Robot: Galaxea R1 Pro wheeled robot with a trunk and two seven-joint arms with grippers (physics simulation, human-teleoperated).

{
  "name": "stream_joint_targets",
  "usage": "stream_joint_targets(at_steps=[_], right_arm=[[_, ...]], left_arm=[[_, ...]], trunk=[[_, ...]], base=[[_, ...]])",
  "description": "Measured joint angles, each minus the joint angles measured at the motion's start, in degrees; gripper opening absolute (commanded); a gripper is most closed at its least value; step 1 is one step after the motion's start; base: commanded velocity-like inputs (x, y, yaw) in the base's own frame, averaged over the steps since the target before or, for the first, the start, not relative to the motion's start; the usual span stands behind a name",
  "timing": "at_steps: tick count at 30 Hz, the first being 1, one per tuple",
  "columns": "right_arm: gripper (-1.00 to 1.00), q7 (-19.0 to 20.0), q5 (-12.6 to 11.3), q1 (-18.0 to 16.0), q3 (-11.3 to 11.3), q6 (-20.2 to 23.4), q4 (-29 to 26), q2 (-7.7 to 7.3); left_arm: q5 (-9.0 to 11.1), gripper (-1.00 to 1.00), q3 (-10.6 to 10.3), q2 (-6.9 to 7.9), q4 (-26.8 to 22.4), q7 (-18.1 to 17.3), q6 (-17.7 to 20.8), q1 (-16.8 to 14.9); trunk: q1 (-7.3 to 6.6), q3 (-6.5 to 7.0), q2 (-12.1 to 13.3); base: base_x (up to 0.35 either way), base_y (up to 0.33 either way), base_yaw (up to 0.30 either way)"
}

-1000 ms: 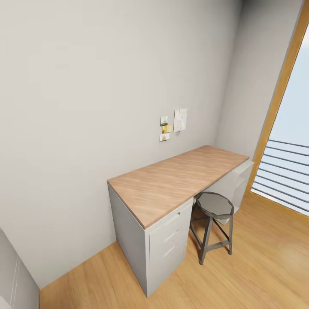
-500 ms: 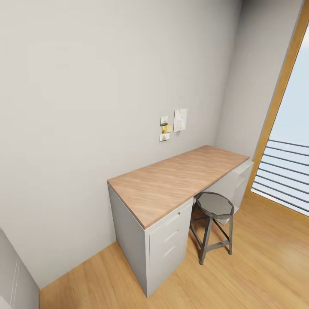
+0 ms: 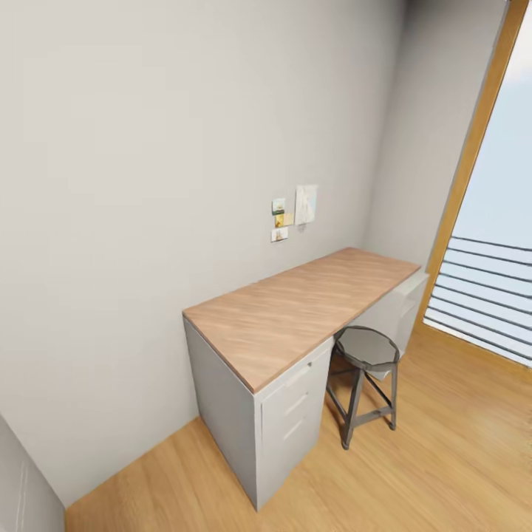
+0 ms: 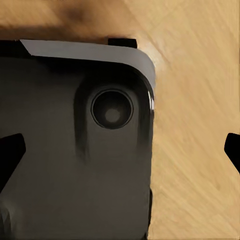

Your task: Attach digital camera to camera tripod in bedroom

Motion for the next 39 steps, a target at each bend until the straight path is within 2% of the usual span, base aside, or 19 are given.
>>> stream_joint_targets(at_steps=[2,10,16,18,19,22,33,39], right_arm=[[1.0,0.0,0.0,0.0,0.1,-1.3,-0.1,-0.05],[1.0,0.3,0.0,0.0,0.1,-2.0,-0.1,-0.16],[1.0,0.3,0.0,0.0,0.1,-2.2,-0.1,-0.19],[1.0,0.3,-0.1,0.0,0.0,-2.2,-0.1,-0.2],[1.0,0.4,-0.1,-0.1,-0.1,-2.1,-0.1,-0.23],[1.0,0.4,-0.1,-0.1,-0.1,-2.1,-0.1,-0.26],[1.0,0.4,-0.3,-0.1,-0.2,-2.2,-0.1,-0.53],[1.0,0.4,-0.5,-0.3,-0.3,-4.6,-0.9,-0.81]], left_arm=[[0.0,1.0,0.0,0.01,-0.1,-0.1,0.0,-0.1],[0.1,1.0,0.0,-0.21,-0.9,-0.1,0.1,-0.3],[0.2,1.0,0.0,-0.39,-5.0,-0.3,1.0,-0.5],[0.2,1.0,0.0,-0.68,-7.1,-0.4,2.4,-0.8],[0.2,1.0,-0.1,-2.08,-11.6,-0.2,8.8,-2.0],[0.1,1.0,-0.1,-2.86,-13.3,-0.1,12.2,-3.5],[-0.1,1.0,-0.3,-4.74,-14.8,0.1,16.3,-7.4],[-0.2,1.0,-0.3,-5.38,-15.3,0.2,18.2,-8.9]], trunk=[[0.0,-0.13,0.0],[0.0,-0.65,0.0],[0.0,-1.04,0.0],[0.0,-1.17,0.0],[0.0,-1.23,0.0],[0.0,-1.42,0.0],[0.0,-2.13,0.0],[0.0,-2.51,0.0]], base=[[0.0,0.286,-0.217],[0.0,0.179,-0.222],[0.0,0.042,-0.224],[0.0,0.015,-0.225],[0.0,0.006,-0.226],[0.0,0.004,-0.226],[0.0,0.001,-0.227],[0.0,0.0,-0.227]])
